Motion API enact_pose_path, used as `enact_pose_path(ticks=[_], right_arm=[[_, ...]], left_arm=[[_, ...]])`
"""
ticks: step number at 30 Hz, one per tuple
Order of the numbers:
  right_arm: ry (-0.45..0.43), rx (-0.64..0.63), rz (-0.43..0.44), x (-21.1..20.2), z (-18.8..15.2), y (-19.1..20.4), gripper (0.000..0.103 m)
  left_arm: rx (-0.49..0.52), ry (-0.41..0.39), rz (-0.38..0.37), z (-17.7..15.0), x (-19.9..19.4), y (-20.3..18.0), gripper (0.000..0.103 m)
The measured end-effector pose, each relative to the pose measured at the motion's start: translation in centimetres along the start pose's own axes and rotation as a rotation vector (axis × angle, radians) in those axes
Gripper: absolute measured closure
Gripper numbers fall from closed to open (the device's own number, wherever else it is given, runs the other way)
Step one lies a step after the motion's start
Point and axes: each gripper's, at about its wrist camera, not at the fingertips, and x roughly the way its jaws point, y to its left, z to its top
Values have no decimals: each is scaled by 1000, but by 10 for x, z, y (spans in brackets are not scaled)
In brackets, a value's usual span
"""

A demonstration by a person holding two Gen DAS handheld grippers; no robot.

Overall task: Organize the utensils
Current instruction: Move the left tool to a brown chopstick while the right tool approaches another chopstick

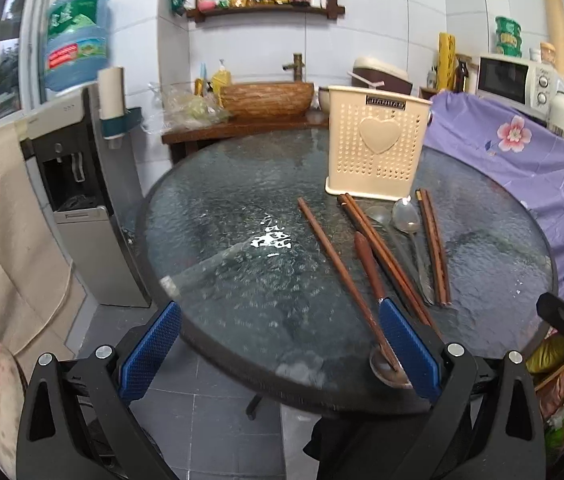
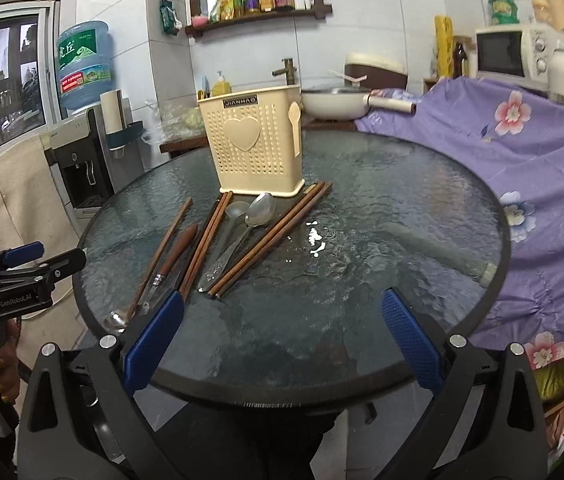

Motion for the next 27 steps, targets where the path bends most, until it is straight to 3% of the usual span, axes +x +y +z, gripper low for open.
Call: enact_pose_path(ticks=[5,11,20,27], right_arm=[[80,22,-7,40,29,-17,25],[219,125,28,104,67,-40,45],[321,202,-4,170,106,-53,61],[367,232,-34,198,120,-58,63]], left_arm=[[8,84,-37,22,36,4,11],[-41,196,-92,52,80,16,28],[-78,320,-113,84,131,24,46],[-104,374,-127,98,155,21,51]])
